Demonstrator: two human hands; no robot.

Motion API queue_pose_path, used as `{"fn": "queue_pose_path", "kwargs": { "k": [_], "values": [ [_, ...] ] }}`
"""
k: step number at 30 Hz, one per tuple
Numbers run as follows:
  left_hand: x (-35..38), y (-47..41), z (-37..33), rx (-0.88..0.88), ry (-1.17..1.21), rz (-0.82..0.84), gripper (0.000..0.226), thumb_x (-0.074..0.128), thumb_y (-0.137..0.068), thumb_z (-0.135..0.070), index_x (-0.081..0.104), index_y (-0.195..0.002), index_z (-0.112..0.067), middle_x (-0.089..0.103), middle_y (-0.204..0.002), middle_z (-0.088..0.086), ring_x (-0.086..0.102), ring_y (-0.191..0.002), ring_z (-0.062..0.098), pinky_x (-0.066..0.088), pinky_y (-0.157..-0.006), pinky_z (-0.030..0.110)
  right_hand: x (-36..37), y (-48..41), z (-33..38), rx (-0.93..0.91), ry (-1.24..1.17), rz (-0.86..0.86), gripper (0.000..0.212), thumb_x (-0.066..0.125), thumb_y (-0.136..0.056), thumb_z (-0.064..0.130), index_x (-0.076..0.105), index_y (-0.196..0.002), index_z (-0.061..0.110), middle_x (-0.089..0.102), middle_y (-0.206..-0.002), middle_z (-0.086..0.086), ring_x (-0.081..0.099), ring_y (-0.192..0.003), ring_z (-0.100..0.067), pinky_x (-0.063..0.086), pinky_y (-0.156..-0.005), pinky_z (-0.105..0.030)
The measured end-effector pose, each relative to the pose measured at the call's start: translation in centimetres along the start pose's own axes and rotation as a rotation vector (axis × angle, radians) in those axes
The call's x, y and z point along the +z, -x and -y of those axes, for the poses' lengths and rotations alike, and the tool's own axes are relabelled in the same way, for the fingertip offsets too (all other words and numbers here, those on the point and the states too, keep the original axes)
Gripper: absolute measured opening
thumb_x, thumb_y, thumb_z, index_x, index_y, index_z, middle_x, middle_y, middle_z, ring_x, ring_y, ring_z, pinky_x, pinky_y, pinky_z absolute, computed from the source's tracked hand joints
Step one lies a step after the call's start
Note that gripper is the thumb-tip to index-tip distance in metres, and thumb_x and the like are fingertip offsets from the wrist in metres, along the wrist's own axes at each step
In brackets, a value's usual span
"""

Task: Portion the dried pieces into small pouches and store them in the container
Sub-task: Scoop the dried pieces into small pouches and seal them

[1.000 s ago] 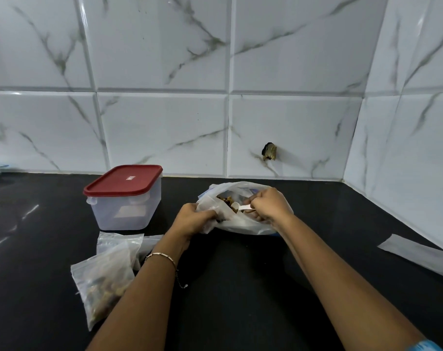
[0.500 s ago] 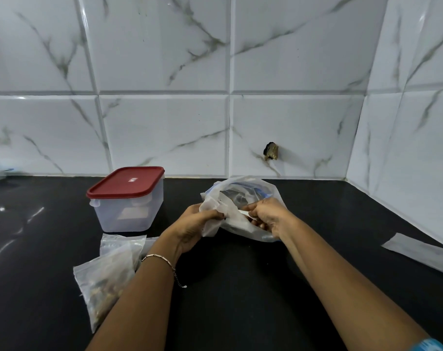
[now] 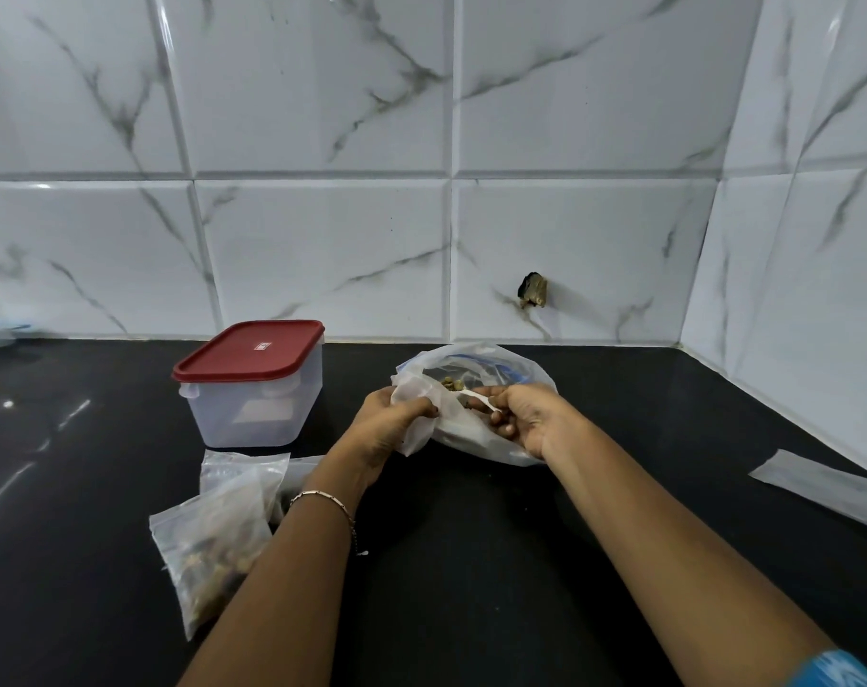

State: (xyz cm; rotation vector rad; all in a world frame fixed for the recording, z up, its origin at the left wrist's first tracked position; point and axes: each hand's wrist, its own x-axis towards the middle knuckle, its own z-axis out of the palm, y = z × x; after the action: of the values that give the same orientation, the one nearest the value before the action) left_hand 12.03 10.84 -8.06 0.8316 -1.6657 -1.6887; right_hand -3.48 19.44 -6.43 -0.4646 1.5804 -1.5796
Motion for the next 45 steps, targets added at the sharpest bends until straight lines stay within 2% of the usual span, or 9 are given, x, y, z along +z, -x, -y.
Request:
{"fn": "queue_pose_path", "kwargs": {
  "k": [5,8,11,14,18,25,33,40,45],
  "values": [
    [-0.2,0.1,0.0,0.059,-0.128,-0.075,0.042,0.072,-0.08,-0.019,0.056,-0.119,-0.013,0.061,-0.107,0.004,0.059,-0.095,0.016,0.051,-0.073,0.025,0.1,1.2,0.5,-0.016,-0.026,0.02,0.031,0.039,-0.096,-0.003,0.065,-0.082,0.006,0.062,-0.072,-0.007,0.036,-0.046,-0.007,0.022,-0.033,-0.013],
    [-0.4,0.3,0.1,0.123,-0.35,-0.152,0.059,0.075,-0.068,-0.035,0.057,-0.12,-0.016,0.049,-0.126,0.007,0.057,-0.104,0.02,0.053,-0.091,0.035,0.2,1.9,0.5,-0.029,-0.025,0.035,0.033,0.037,-0.097,-0.003,0.065,-0.082,0.007,0.061,-0.073,-0.007,0.036,-0.049,-0.008,0.023,-0.034,-0.013],
    [-0.1,1.1,0.0,0.199,-0.516,-0.208,0.043,0.075,-0.076,-0.03,0.054,-0.111,-0.018,0.031,-0.134,0.006,0.042,-0.12,0.024,0.041,-0.105,0.035,0.2,2.7,0.3,-0.038,-0.034,0.057,0.034,0.034,-0.098,-0.004,0.065,-0.087,0.006,0.062,-0.076,-0.007,0.037,-0.044,-0.007,0.025,-0.033,-0.014],
    [0.1,1.9,0.0,0.274,-0.617,-0.245,0.042,0.074,-0.077,-0.029,0.055,-0.112,-0.017,0.026,-0.133,0.006,0.029,-0.127,0.024,0.032,-0.101,0.029,-0.3,3.7,0.2,-0.055,-0.043,0.057,0.032,0.036,-0.097,-0.004,0.066,-0.089,0.005,0.064,-0.076,-0.008,0.038,-0.042,-0.006,0.026,-0.032,-0.014],
    [0.4,2.3,-0.2,0.288,-0.694,-0.267,0.048,0.072,-0.077,-0.031,0.054,-0.119,-0.017,0.032,-0.131,0.006,0.028,-0.128,0.025,0.033,-0.102,0.034,-1.1,5.1,0.4,-0.081,-0.082,0.048,0.024,0.044,-0.092,-0.006,0.067,-0.093,0.001,0.068,-0.074,-0.009,0.04,-0.039,-0.006,0.026,-0.032,-0.015],
    [0.5,1.9,-0.2,0.275,-0.713,-0.275,0.049,0.071,-0.074,-0.039,0.055,-0.117,-0.022,0.059,-0.12,-0.002,0.052,-0.115,0.023,0.043,-0.098,0.046,-1.7,6.2,1.3,-0.143,-0.042,0.033,0.022,0.047,-0.091,0.001,0.068,-0.1,-0.001,0.067,-0.078,-0.009,0.037,-0.043,-0.006,0.023,-0.033,-0.015],
    [0.7,1.1,-0.2,0.295,-0.714,-0.224,0.05,0.072,-0.074,-0.048,0.055,-0.116,-0.026,0.063,-0.118,-0.002,0.055,-0.112,0.023,0.043,-0.099,0.049,-0.6,6.9,1.5,-0.231,0.126,0.047,0.016,0.058,-0.087,0.002,0.074,-0.088,0.001,0.07,-0.07,-0.009,0.035,-0.045,-0.008,0.023,-0.035,-0.016],
    [0.9,1.1,-0.4,0.35,-0.766,-0.204,0.034,0.07,-0.077,-0.05,0.05,-0.099,-0.033,0.061,-0.106,-0.006,0.055,-0.107,0.021,0.041,-0.099,0.048,0.3,7.1,1.3,-0.412,0.356,0.008,0.03,0.044,-0.091,0.001,0.072,-0.086,0.011,0.069,-0.07,-0.004,0.033,-0.045,-0.008,0.026,-0.042,-0.018],
    [1.1,1.5,-0.6,0.398,-0.787,-0.212,0.034,0.069,-0.078,-0.049,0.046,-0.096,-0.033,0.06,-0.101,-0.009,0.056,-0.102,0.019,0.04,-0.096,0.045,0.5,7.2,1.2,-0.609,0.644,-0.035,0.021,0.054,-0.091,0.009,0.072,-0.095,0.018,0.069,-0.082,0.012,0.057,-0.057,0.008,0.037,-0.055,-0.007]
  ]
}}
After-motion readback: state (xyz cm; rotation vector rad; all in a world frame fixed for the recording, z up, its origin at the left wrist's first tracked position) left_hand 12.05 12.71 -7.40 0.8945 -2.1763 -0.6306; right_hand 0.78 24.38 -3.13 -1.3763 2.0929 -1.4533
